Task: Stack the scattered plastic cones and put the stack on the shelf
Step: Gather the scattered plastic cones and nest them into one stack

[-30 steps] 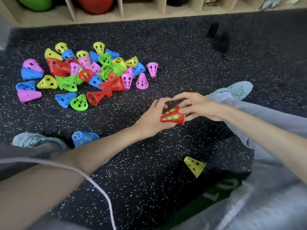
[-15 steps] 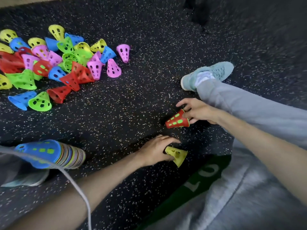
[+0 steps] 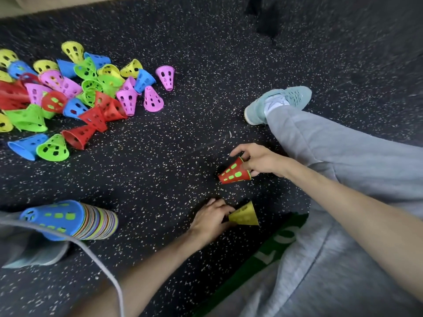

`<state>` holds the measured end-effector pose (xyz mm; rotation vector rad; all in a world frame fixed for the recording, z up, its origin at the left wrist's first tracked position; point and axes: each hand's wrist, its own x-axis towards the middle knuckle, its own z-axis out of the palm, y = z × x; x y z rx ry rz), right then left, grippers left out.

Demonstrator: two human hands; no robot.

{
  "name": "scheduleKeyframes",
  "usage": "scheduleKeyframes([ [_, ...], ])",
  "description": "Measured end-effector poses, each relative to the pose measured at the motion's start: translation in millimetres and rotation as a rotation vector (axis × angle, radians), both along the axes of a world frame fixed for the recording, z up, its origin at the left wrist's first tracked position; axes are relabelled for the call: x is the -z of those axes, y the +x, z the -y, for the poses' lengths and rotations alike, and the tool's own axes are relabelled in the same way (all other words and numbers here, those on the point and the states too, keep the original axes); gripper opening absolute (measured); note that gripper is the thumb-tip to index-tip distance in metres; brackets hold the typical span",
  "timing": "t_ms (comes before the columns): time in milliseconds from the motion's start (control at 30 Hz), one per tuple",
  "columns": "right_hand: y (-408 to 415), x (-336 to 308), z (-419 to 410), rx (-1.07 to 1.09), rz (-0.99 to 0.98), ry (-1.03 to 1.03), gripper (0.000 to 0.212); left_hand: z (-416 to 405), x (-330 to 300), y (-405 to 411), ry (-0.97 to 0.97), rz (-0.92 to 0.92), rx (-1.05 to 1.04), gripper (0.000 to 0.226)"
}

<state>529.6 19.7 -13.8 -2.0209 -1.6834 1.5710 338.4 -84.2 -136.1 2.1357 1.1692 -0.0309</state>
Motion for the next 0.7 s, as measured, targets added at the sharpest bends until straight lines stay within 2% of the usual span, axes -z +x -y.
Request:
scheduleKeyframes([
  [133,-2.7,-3.7,-5.9,0.018,0.011,0.069,0.045,-2.2,-5.8,-9.5,-0.020,0.099,-0.167,0.044],
  [233,-8.4,-12.7,-15.3,0.046,0.033,0.188,0.041,-9.5,-10.8,-22.3,-0.073,0.185,-0.448,0.044],
  [367,-19.5,-23.2,-25.6,-0.055,0.196,0.434,0.038,-23.2,-26.7,-34.2,-0.050,0.320,-0.755,0.027],
  [567,-45.2,-48.3,-33.1,-0.127,0.110,0.538,0.039,-46.3,-65.1,-47.2,0.068,0.460,-0.820,0.020],
  [700,-65.3,-63.4,-32.7,-0.174,-0.002,0.572,0.037,-65.3,-95.9,-63.0,0.127,0.513,-0.815,0.026],
])
